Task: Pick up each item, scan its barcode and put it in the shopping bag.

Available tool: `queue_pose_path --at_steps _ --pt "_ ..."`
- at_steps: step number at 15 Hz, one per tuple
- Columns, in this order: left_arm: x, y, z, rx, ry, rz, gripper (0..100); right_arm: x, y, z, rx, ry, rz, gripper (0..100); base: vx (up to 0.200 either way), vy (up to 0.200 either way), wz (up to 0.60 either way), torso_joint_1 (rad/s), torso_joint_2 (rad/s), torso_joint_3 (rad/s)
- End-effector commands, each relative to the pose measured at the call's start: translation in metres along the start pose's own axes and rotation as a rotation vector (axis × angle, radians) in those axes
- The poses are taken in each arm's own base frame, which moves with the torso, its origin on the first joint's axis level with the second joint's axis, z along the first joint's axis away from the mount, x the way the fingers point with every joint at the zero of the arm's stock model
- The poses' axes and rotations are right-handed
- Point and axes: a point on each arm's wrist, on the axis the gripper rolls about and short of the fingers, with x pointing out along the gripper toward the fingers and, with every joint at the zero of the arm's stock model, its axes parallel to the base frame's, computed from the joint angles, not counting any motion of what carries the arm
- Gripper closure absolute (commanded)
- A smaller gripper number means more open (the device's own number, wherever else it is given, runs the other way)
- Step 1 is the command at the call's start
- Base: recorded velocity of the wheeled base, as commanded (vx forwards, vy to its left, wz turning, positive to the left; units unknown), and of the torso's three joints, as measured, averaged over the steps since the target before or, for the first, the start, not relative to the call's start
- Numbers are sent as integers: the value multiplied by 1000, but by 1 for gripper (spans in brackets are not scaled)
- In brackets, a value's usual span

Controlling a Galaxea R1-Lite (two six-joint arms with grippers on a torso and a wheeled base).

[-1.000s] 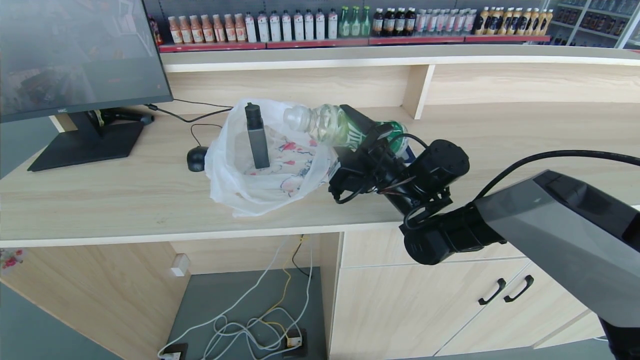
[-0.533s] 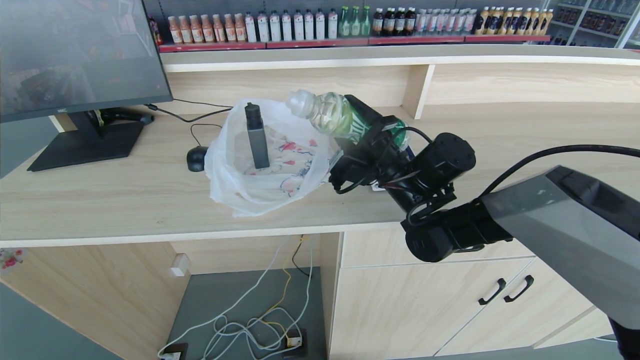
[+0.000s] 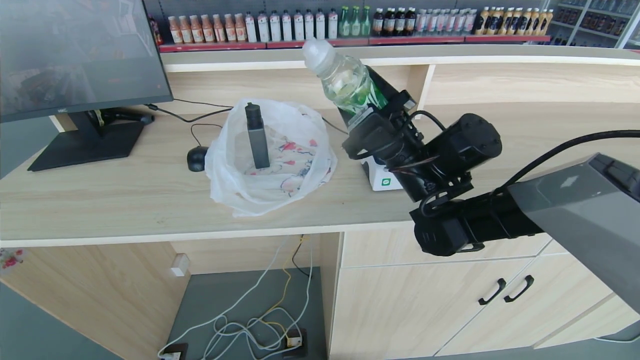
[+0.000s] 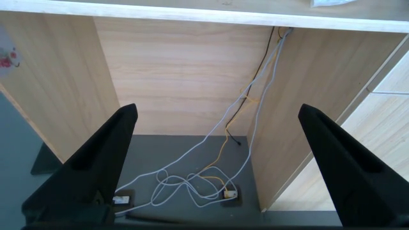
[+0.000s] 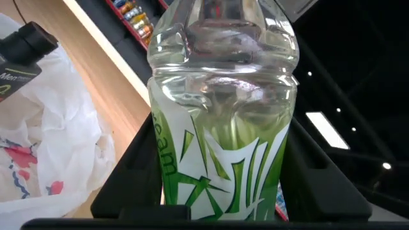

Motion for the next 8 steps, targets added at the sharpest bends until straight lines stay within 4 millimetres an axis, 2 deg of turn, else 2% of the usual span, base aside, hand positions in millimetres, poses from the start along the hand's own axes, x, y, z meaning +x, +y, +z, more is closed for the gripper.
queue_pose_path --at_steps 1,5,8 --pt "0 0 0 0 0 1 0 -6 -9 -3 61 55 -29 100 0 0 0 0 0 0" --pt "0 0 0 0 0 1 0 -25 -22 -10 290 184 -98 100 0 0 0 0 0 0" --pt "0 0 0 0 0 1 0 -24 -40 -9 397 171 -144 100 0 0 0 0 0 0"
